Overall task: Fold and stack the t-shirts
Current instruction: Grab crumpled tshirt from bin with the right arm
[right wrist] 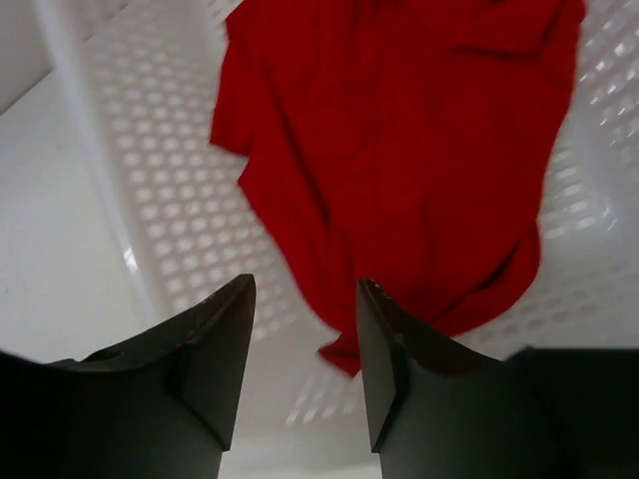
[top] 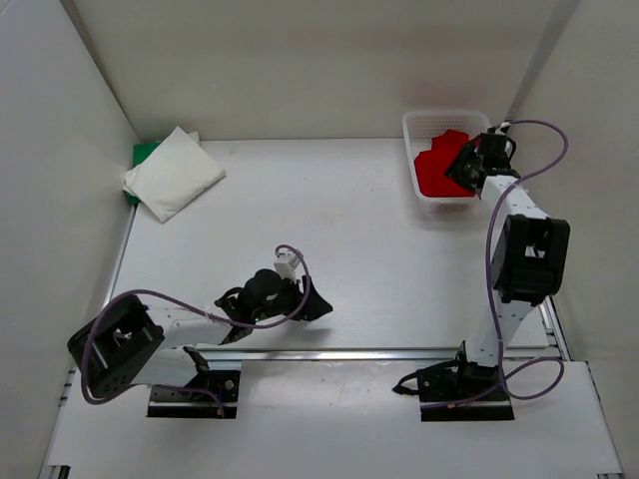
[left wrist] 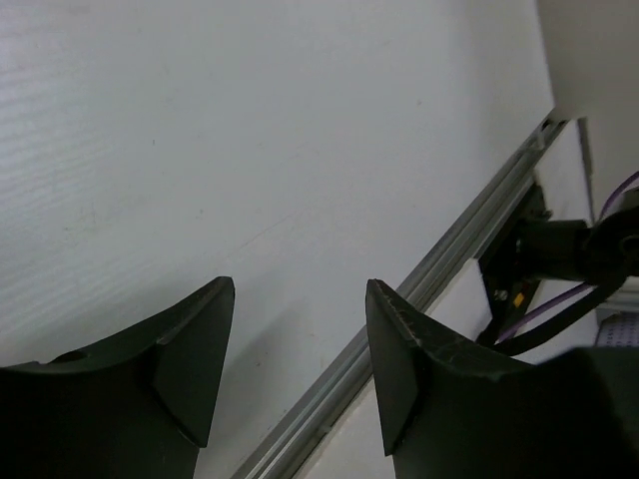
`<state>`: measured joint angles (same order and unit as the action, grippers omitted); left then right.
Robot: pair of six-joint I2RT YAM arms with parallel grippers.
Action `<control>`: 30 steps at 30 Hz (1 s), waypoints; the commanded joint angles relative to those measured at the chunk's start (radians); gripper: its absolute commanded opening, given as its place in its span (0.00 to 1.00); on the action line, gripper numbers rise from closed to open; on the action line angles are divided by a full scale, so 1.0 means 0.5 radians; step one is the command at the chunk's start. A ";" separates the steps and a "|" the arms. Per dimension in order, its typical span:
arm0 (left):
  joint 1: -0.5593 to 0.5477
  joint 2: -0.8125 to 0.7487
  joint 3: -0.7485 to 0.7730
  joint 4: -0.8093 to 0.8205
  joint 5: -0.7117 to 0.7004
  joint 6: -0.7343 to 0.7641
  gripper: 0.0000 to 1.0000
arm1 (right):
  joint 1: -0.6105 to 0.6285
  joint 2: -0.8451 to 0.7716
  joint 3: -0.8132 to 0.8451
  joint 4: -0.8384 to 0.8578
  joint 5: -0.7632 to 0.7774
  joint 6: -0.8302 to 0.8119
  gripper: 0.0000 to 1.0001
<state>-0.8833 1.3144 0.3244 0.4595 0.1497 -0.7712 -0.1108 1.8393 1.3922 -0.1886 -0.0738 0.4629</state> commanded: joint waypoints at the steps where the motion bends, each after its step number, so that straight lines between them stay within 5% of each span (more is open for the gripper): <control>1: 0.097 -0.202 -0.066 0.170 0.066 -0.035 0.66 | -0.073 0.223 0.271 -0.119 0.058 -0.048 0.44; 12: 0.181 -0.325 -0.112 0.090 0.050 -0.028 0.65 | -0.033 0.947 1.118 -0.392 0.095 -0.143 0.45; 16: 0.190 -0.270 -0.078 0.090 0.044 -0.029 0.64 | -0.054 1.101 1.323 -0.479 0.040 -0.122 0.35; 18: 0.205 -0.251 -0.072 0.075 0.044 -0.028 0.64 | -0.051 1.107 1.369 -0.485 -0.005 -0.107 0.13; 20: 0.202 -0.224 -0.041 0.060 0.060 -0.031 0.63 | -0.061 1.068 1.315 -0.476 -0.024 -0.085 0.00; 30: 0.322 -0.098 0.155 -0.090 0.133 0.014 0.64 | 0.047 -0.127 0.757 -0.065 -0.165 -0.082 0.00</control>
<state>-0.7490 1.2770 0.3481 0.4507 0.1978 -0.7822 -0.1219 2.0594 1.7927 -0.3851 -0.1116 0.4156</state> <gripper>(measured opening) 0.636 0.033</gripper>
